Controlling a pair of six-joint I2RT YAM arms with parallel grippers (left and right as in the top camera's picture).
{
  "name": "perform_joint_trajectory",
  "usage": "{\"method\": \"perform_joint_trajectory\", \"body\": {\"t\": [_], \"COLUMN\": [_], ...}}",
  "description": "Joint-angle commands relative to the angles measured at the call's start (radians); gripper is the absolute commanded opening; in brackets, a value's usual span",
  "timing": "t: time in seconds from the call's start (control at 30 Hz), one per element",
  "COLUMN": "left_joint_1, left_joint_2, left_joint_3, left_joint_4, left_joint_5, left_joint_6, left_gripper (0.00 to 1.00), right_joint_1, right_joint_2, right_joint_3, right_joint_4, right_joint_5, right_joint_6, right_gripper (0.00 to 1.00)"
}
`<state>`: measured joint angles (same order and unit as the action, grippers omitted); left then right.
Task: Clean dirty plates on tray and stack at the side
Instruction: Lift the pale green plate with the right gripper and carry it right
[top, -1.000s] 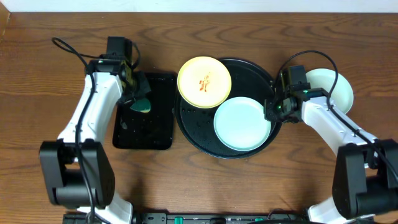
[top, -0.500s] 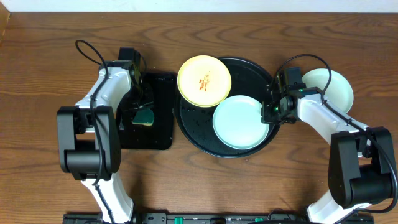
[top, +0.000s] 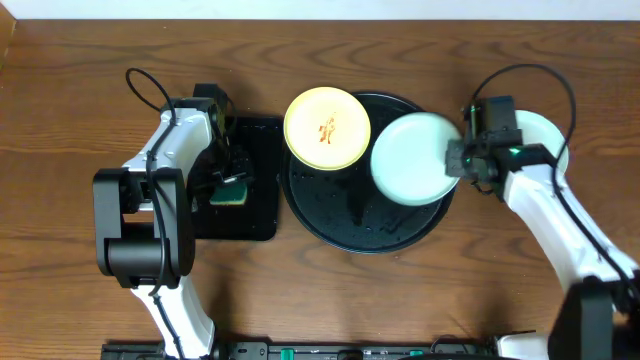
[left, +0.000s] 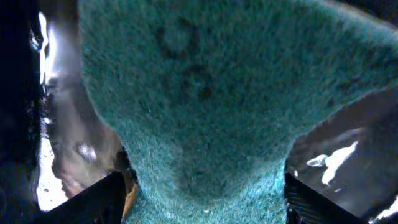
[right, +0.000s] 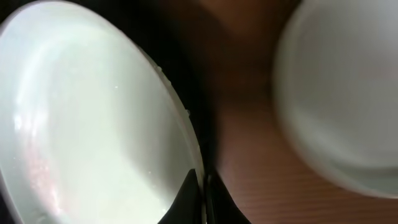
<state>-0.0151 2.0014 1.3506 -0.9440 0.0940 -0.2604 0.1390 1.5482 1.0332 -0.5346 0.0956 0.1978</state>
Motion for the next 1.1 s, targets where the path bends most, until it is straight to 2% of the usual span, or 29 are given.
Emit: {"method": "perform_joint_trajectory", "body": {"t": [0.0,0.27,0.43,0.6,0.83,1.07], "left_joint_1": [0.002,0.002,0.002,0.002,0.002,0.002], "left_joint_2": [0.002,0.002,0.002,0.002,0.002,0.002], "left_joint_3": [-0.008,-0.008,-0.008,-0.008,-0.008,-0.008], "left_joint_4": [-0.038,-0.088,-0.085,-0.083,-0.076,-0.075], "left_joint_5": [-0.009,-0.009,-0.009,-0.009,-0.009,-0.009], "left_joint_6": [0.005,0.005,0.005,0.005,0.005,0.005], "left_gripper": [0.78,0.78,0.78,0.78,0.78,0.78], "right_joint_1": [-0.007,-0.016,-0.035,0.005,0.154,0.256], "right_joint_2": [-0.069,-0.11,-0.104,-0.105,-0.105,-0.105], "right_joint_3": [0.026,0.026,0.026,0.026,0.026,0.026], "right_joint_4": [0.02,0.082,0.145,0.213,0.313,0.375], "right_joint_5": [0.23,0.592,0.655,0.647,0.654,0.739], "right_joint_6": [-0.048,-0.045,-0.068,-0.174,-0.47,-0.601], "right_gripper": [0.01,0.01,0.01,0.01,0.01,0.01]}}
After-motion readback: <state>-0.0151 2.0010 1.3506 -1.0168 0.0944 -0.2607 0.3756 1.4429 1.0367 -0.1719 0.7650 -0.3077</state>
